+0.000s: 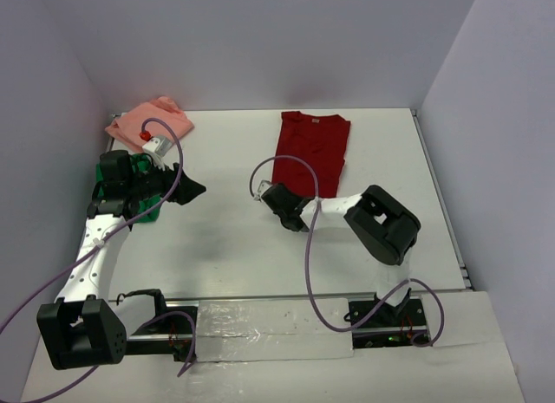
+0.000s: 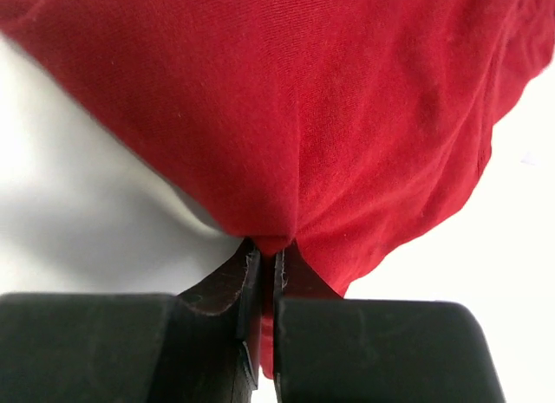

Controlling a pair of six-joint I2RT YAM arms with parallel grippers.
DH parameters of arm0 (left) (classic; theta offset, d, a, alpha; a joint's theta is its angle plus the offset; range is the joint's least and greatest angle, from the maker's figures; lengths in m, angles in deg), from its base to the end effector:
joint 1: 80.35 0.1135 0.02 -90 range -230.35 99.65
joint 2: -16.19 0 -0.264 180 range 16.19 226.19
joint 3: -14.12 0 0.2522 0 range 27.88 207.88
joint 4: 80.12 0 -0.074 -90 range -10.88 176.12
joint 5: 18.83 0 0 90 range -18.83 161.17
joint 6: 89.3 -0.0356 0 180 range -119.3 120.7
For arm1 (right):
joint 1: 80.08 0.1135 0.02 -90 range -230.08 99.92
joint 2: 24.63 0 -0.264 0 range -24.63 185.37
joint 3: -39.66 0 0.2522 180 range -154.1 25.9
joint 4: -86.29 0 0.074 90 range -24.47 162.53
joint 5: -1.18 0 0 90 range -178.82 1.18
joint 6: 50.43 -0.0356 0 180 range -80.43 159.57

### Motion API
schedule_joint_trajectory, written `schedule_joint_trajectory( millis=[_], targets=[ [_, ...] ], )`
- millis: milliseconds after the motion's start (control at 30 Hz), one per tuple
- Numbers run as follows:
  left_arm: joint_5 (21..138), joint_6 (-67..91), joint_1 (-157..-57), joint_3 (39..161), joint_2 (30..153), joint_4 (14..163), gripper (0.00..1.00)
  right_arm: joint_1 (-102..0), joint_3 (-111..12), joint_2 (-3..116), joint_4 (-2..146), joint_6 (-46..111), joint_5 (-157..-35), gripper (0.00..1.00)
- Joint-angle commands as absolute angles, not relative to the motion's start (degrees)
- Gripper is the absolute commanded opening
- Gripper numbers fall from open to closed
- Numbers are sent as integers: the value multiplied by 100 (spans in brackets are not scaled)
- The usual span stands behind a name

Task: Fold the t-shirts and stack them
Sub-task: Grab one side of the 2/3 rectangular tshirt with right arm, then fold the long partially folded tshirt into a neat square

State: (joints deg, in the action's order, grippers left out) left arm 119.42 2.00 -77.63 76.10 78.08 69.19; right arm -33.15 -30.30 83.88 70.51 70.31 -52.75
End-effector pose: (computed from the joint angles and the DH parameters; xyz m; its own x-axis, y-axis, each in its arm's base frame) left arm 0.2329 -0.0155 0.2970 -0.5222 -0.0399 -0.8519 0.5981 0.6949 -0.3992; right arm 0.2618 0.2494 0.1232 -0.2948 -0.9204 -0.2567 -0.5896 0.3866 -0.7092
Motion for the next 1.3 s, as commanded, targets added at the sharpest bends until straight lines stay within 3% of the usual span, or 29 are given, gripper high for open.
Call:
schedule_joint_trajectory(
  millis=[0,567,800,1267],
  targets=[
    [12004,132,-7727,7604,7771,7083,80,-2999,-3087,7900,6112,6532,-5752,0],
    [12056,132,-7727,7683,7622,6960,80,-775,-3342,6274,4089,5336,-6087,0],
    [12056,132,-7727,7701,7639,6951,80,-1222,-3860,6124,4203,5845,-5807,0],
    [12083,132,-7727,7710,7666,6916,81,-3656,-5143,6975,5327,6707,-5753,0]
  ],
)
